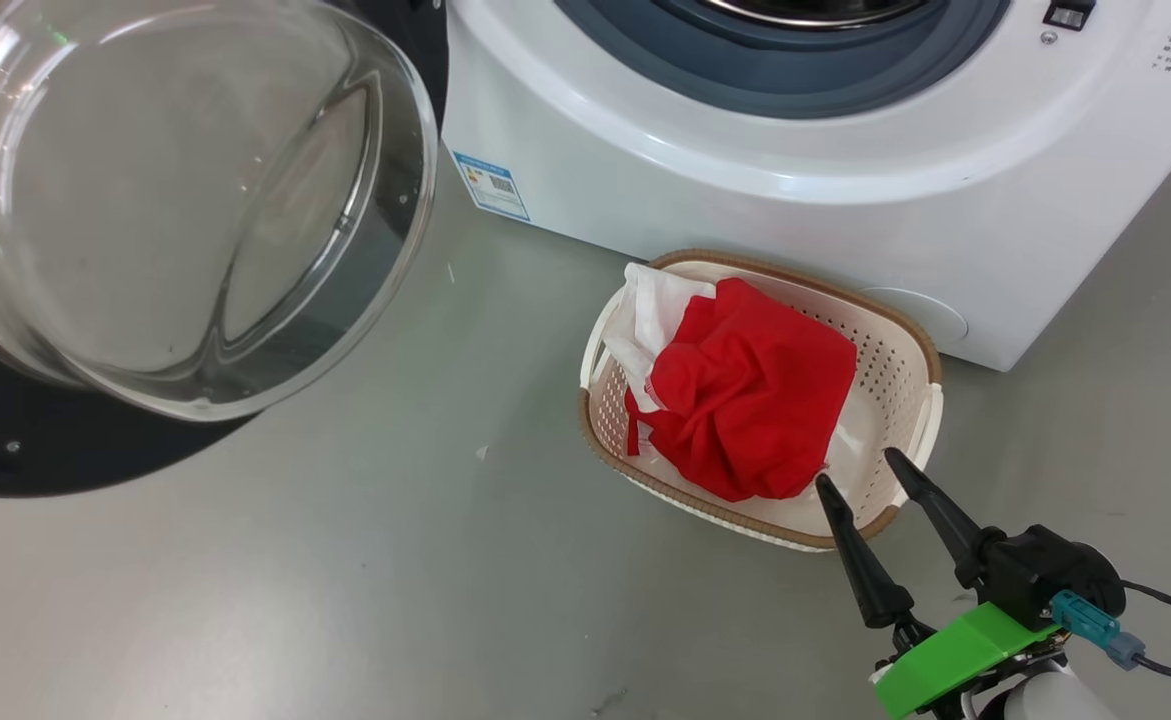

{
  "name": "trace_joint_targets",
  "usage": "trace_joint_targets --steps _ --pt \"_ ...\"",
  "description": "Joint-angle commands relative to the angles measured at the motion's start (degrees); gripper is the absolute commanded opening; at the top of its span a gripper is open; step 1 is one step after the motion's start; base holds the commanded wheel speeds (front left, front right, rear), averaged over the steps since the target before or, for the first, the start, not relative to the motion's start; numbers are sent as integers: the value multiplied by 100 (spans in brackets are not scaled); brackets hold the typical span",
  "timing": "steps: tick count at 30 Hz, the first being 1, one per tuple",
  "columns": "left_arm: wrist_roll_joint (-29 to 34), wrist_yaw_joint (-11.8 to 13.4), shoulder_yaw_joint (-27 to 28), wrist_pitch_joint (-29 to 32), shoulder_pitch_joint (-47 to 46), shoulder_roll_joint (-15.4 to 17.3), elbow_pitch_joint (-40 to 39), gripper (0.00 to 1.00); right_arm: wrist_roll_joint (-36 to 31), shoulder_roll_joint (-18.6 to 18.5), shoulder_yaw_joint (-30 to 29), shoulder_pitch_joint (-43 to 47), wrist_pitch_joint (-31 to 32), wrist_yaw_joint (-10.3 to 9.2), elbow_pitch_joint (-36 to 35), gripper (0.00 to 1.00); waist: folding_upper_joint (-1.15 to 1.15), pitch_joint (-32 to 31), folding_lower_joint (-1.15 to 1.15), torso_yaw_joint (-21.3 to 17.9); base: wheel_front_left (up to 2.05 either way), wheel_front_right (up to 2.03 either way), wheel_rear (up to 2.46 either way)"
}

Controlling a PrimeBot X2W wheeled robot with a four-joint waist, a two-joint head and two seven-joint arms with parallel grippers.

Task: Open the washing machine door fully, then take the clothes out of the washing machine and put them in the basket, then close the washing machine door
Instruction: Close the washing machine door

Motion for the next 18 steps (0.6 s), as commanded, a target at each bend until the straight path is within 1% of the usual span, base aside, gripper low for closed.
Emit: trace_joint_targets --steps 1,5,11,18 --pt "-87 -42 13 172 97 277 -288 0 -42 40 113 -91 -37 26 -138 100 0 -38 0 4 0 0 0" --pt "-246 -42 -130 373 327 335 -747 0 -29 57 45 -48 -37 26 -165 100 0 -128 0 8 0 0 0" --pt "-449 -42 -316 515 746 484 -1463 0 -10 82 -77 67 -37 26 -213 100 0 -277 0 -16 0 0 0" --pt "-862 -42 -402 782 1148 623 -2218 0 15 134 -140 156 -37 26 -243 100 0 -423 0 -72 0 0 0"
